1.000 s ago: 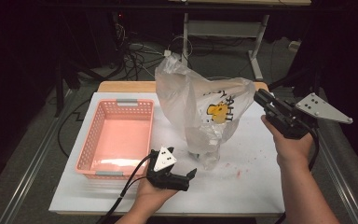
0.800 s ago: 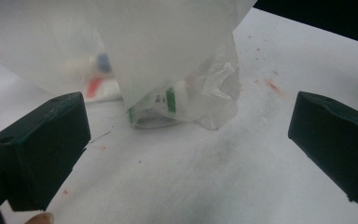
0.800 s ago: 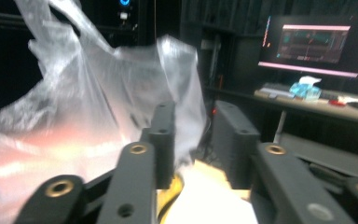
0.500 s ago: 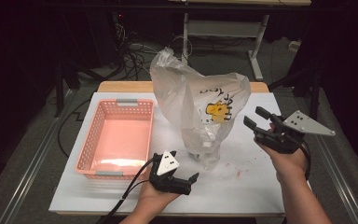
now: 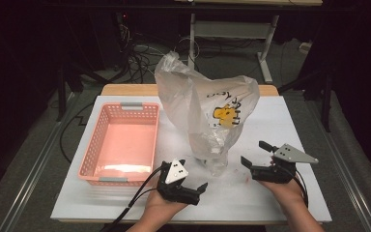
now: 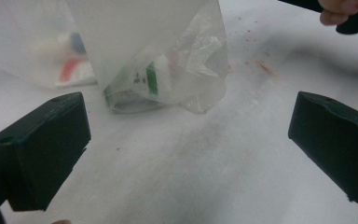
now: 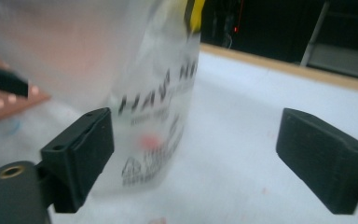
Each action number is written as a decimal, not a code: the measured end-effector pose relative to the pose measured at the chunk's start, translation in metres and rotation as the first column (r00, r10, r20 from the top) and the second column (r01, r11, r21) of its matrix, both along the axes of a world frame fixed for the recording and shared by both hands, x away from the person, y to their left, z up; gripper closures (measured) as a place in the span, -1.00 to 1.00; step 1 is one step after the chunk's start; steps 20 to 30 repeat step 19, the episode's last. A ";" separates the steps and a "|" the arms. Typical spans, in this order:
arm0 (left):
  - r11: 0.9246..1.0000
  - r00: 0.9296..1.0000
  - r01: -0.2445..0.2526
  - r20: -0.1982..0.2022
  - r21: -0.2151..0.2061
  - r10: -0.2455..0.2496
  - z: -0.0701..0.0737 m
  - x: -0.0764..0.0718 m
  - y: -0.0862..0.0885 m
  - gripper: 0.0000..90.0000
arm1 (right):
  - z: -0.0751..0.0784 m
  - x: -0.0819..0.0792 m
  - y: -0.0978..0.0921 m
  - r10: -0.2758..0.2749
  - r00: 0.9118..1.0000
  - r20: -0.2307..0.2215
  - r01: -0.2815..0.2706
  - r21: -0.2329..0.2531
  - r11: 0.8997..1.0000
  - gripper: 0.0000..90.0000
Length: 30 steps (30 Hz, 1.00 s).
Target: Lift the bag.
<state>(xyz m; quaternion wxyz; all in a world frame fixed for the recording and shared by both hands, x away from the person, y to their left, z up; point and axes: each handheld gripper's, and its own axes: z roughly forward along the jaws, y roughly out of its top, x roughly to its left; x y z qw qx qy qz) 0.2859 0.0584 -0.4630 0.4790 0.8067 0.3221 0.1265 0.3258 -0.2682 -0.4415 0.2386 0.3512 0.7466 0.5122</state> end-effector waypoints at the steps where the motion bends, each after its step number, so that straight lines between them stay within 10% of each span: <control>1: 1.000 1.000 0.004 0.000 0.004 -0.004 -0.001 0.000 0.000 -1.00 | -0.004 -0.002 0.000 0.001 1.000 -0.005 -0.001 -0.008 1.000 -0.87; 11: 1.000 1.000 -0.013 0.007 -0.026 0.014 -0.009 -0.004 0.003 -1.00 | -0.019 -0.026 -0.016 -0.044 0.999 -0.016 0.045 0.014 0.999 -0.99; 30: 0.999 1.000 -0.023 0.007 -0.033 0.023 -0.009 -0.006 0.004 -1.00 | -0.023 -0.024 -0.012 -0.031 0.999 -0.021 0.031 0.004 1.000 -0.99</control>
